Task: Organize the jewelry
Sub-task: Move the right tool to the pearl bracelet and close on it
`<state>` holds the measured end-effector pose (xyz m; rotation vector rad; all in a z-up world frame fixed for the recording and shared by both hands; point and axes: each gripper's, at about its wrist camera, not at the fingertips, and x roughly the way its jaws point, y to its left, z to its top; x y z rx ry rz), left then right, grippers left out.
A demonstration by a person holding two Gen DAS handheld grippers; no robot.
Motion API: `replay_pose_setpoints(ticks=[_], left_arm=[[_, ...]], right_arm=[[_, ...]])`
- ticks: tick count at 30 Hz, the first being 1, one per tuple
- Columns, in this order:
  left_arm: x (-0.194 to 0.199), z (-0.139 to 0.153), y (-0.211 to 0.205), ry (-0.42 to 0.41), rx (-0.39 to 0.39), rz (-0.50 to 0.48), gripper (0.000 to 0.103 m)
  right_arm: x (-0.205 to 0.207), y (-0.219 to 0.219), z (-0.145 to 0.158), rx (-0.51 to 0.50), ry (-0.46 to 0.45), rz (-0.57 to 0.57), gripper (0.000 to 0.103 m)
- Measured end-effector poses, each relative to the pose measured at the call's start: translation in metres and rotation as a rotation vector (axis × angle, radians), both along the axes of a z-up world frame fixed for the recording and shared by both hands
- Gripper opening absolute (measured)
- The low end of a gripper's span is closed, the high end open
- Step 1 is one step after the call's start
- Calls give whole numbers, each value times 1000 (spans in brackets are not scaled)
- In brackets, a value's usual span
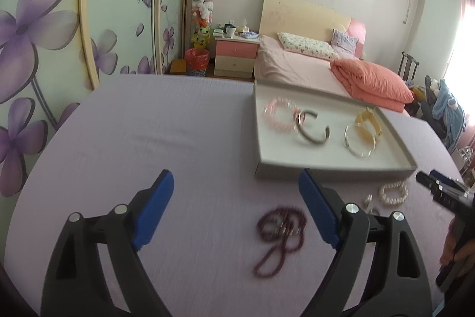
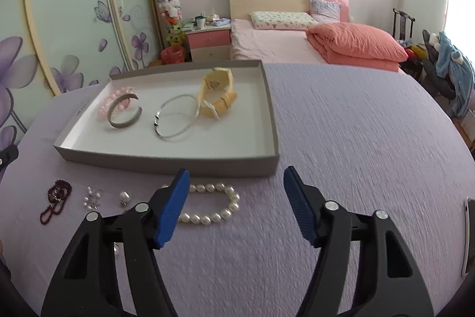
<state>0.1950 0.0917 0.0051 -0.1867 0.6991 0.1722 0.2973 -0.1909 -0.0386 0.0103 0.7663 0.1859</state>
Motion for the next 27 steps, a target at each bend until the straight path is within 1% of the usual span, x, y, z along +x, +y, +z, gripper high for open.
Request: replay_pose_setpoints(ticks=[2, 5, 10, 12, 18, 19, 21, 22, 24, 25, 26, 27], left_arm=[[-8, -6, -2, 5, 12, -7, 88], [-15, -13, -8, 14, 38, -29, 90], [-18, -23, -21, 35, 62, -70, 91], [-19, -26, -23, 40, 63, -80, 91], [-21, -34, -30, 56, 50, -96, 91], [-21, -36, -30, 60, 48, -98, 91], [-20, -38, -31, 66, 46, -100, 91], [-21, -39, -32, 67, 46, -101, 91], [-20, -40, -34, 71, 46, -103, 91], [-21, -41, -34, 73, 46, -104, 91], [-21, -41, -35, 75, 46, -104, 91], [-21, -42, -35, 76, 44, -105, 91]], right_arm=[[-2, -1, -8, -4, 20, -4, 58], [-1, 0, -20, -4, 61, -1, 53], [4, 6, -32, -27, 98, -1, 50], [6, 7, -34, -39, 100, -7, 47], [16, 11, -38, -56, 114, -14, 46], [15, 13, -37, -61, 111, -10, 41], [14, 14, -37, -72, 111, -1, 35], [12, 14, -37, -73, 115, 3, 29], [10, 15, -36, -78, 126, 11, 25], [9, 15, -36, -80, 129, 13, 21], [7, 15, -35, -83, 133, 19, 13], [6, 15, -35, -86, 137, 26, 10]])
